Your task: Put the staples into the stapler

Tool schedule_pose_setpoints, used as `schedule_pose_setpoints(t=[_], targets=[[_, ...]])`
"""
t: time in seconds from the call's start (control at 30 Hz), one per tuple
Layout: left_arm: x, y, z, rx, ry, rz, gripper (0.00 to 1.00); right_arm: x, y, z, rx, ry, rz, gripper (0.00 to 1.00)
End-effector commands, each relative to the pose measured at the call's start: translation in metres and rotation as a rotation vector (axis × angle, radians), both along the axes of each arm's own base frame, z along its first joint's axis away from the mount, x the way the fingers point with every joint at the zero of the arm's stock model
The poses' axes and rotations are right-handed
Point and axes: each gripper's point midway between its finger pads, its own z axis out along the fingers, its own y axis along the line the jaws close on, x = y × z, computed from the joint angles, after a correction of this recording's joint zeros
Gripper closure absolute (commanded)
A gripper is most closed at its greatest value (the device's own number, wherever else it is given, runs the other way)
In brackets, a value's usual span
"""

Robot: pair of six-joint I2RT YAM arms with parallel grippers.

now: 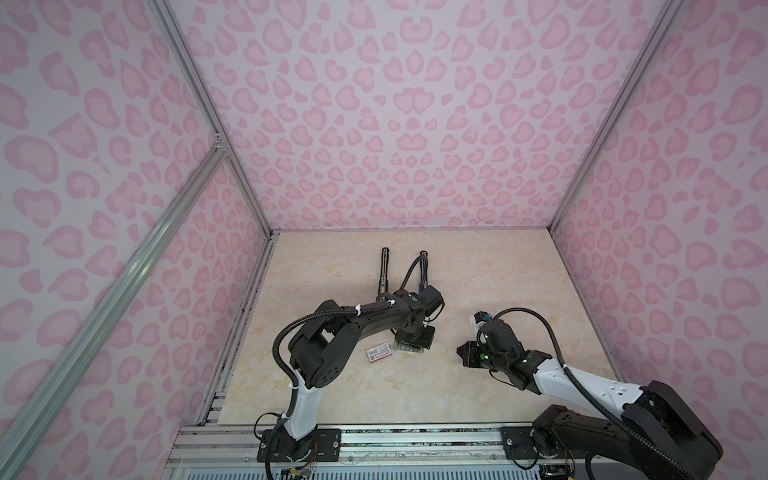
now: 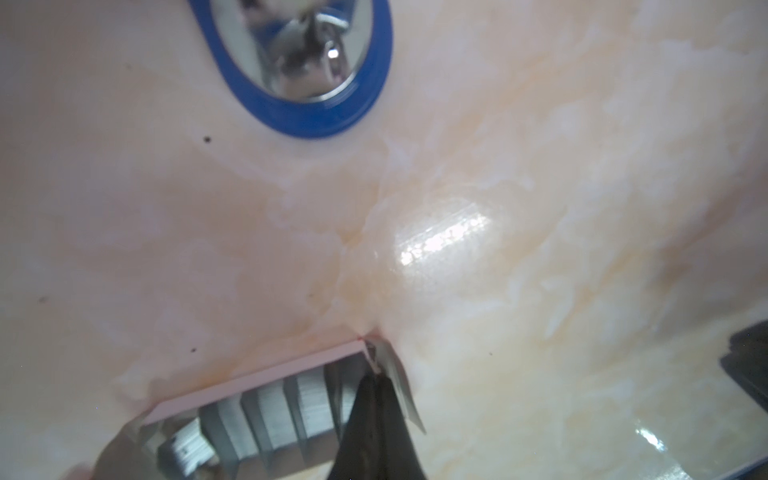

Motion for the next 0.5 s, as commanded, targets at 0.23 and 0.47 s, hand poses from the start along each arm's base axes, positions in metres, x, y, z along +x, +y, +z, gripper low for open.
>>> schedule_pose_setpoints(t=[0.23, 0.47], targets=[[-0.003, 0.009, 0.038, -0.046, -0.041, -0.002, 0.97, 0.007, 0.005, 0.010, 0.007, -0.019, 0.007, 0.89], [0.002, 0.019, 0.065, -0.089, -0.070, -0.003, 0.97, 0.013, 0.008, 0.019, -0.002, -0.035, 0.018, 0.89]])
